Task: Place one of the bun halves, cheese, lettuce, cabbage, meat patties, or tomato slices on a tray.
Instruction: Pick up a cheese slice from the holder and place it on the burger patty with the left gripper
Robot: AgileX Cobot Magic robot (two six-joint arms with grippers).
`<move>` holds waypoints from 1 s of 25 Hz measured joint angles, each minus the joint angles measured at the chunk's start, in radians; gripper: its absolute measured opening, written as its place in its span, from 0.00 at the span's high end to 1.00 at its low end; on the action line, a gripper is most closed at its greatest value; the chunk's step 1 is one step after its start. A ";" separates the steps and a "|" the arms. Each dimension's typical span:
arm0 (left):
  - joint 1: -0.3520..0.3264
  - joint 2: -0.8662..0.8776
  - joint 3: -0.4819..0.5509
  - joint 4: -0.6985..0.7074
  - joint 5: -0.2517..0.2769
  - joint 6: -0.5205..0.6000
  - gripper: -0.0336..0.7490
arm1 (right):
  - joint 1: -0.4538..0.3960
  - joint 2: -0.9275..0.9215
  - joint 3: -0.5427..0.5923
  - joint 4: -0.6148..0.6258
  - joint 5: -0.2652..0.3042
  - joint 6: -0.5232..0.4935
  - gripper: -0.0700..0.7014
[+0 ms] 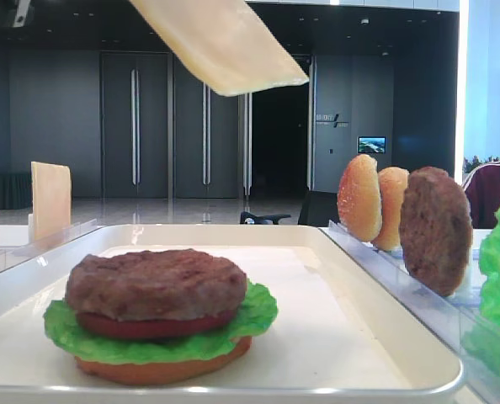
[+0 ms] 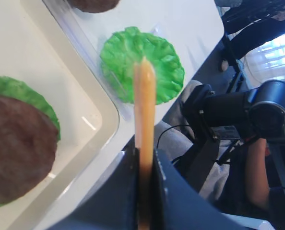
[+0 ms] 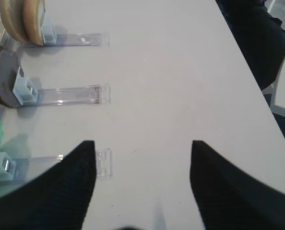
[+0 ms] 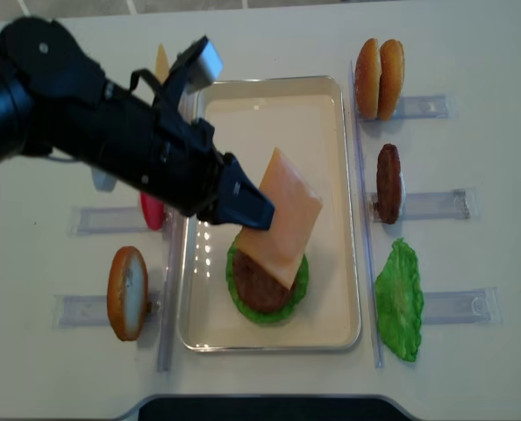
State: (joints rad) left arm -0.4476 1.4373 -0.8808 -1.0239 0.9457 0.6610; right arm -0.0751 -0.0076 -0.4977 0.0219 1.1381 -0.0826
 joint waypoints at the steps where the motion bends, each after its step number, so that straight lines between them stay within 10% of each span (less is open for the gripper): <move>1: 0.000 -0.016 0.034 -0.032 -0.005 0.043 0.91 | 0.000 0.000 0.000 0.000 0.000 0.000 0.34; 13: 0.000 -0.032 0.219 -0.176 -0.181 0.196 0.91 | 0.000 0.000 0.000 0.000 0.000 0.000 0.34; 25: 0.000 0.080 0.226 -0.183 -0.198 0.195 0.91 | 0.000 0.000 0.000 0.000 0.000 0.000 0.34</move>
State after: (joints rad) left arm -0.4476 1.5177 -0.6547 -1.2073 0.7474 0.8555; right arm -0.0751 -0.0076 -0.4977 0.0219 1.1381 -0.0826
